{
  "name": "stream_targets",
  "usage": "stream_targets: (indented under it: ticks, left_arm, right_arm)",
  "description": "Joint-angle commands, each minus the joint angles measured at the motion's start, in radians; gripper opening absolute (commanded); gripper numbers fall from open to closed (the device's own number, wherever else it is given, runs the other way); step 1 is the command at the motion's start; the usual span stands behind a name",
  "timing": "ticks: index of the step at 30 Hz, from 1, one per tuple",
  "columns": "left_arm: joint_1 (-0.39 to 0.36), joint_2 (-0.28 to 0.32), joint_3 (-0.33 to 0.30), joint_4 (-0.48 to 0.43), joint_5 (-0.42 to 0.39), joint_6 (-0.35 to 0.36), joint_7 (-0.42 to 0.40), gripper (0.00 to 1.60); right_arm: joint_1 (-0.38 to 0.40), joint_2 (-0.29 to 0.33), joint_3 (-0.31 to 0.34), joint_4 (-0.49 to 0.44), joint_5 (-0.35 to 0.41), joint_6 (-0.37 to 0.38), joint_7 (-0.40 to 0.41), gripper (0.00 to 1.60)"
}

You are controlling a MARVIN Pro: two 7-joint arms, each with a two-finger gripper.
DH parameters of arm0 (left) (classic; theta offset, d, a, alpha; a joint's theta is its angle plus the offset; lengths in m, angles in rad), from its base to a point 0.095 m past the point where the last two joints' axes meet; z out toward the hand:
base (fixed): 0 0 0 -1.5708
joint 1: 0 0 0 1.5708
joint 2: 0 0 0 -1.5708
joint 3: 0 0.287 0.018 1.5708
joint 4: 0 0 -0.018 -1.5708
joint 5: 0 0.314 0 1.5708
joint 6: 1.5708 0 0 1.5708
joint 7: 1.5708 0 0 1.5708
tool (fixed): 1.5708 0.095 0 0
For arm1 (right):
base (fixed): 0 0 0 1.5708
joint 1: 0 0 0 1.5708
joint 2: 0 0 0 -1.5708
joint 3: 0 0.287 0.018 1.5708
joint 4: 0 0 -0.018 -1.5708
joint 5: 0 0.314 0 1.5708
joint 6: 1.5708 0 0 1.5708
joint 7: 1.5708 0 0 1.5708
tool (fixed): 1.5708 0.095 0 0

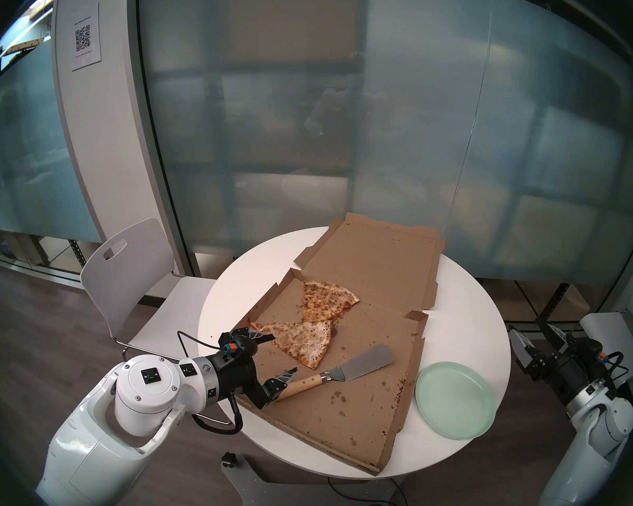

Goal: Put pizza slice onto the plate

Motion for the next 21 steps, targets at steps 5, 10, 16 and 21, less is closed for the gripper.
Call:
stream_targets:
  ticks: [5, 10, 16, 21]
  left_arm:
    - [0.0, 0.001, 0.0, -0.014, 0.0, -0.001, -0.001, 1.6]
    - [0.0, 0.001, 0.0, -0.014, 0.0, -0.001, -0.001, 1.6]
    - [0.0, 0.0, 0.0, -0.014, 0.0, -0.001, -0.001, 1.6]
    - [0.002, 0.002, -0.002, -0.014, 0.001, -0.009, -0.002, 1.6]
  right_arm:
    - [0.002, -0.001, 0.001, -0.015, 0.005, 0.0, 0.002, 1.6]
    - [0.002, -0.001, 0.001, -0.015, 0.005, 0.0, 0.002, 1.6]
    - [0.002, -0.001, 0.001, -0.015, 0.005, 0.0, 0.002, 1.6]
    - [0.002, -0.001, 0.001, -0.015, 0.005, 0.0, 0.002, 1.6]
